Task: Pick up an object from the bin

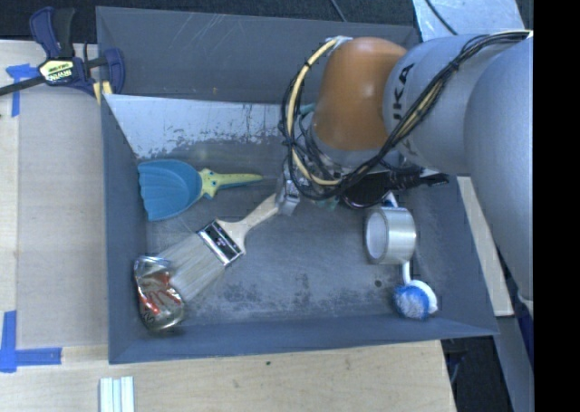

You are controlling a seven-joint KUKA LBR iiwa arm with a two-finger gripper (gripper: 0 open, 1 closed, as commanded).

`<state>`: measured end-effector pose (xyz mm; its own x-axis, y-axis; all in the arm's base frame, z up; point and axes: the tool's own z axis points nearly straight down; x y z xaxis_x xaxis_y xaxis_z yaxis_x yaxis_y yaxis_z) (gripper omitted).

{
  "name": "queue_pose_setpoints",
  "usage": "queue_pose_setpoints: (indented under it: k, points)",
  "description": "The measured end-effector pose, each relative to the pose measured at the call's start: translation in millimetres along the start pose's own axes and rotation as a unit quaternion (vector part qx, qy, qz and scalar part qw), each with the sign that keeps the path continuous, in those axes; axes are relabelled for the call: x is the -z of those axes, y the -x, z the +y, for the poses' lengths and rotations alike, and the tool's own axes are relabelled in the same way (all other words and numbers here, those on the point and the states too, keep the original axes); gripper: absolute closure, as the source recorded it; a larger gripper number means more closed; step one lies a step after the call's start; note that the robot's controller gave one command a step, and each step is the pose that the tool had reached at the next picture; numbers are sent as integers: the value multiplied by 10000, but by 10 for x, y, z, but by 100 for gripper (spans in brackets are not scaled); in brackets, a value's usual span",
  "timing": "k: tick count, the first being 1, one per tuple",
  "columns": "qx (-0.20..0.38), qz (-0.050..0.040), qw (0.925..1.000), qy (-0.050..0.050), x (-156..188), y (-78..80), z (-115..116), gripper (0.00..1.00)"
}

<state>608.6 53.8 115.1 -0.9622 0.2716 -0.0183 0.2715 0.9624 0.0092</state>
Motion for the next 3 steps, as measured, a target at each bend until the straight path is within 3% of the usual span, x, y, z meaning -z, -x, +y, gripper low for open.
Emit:
queue_pose_setpoints:
  k: [1,2,3]
  points:
    - [186,-18,9998,6,-58,-69,295,100]
    - [-67,0,10000,-8,-116,-13,93,100]
    - [926,-39,9957,23,39,-1,309,0]
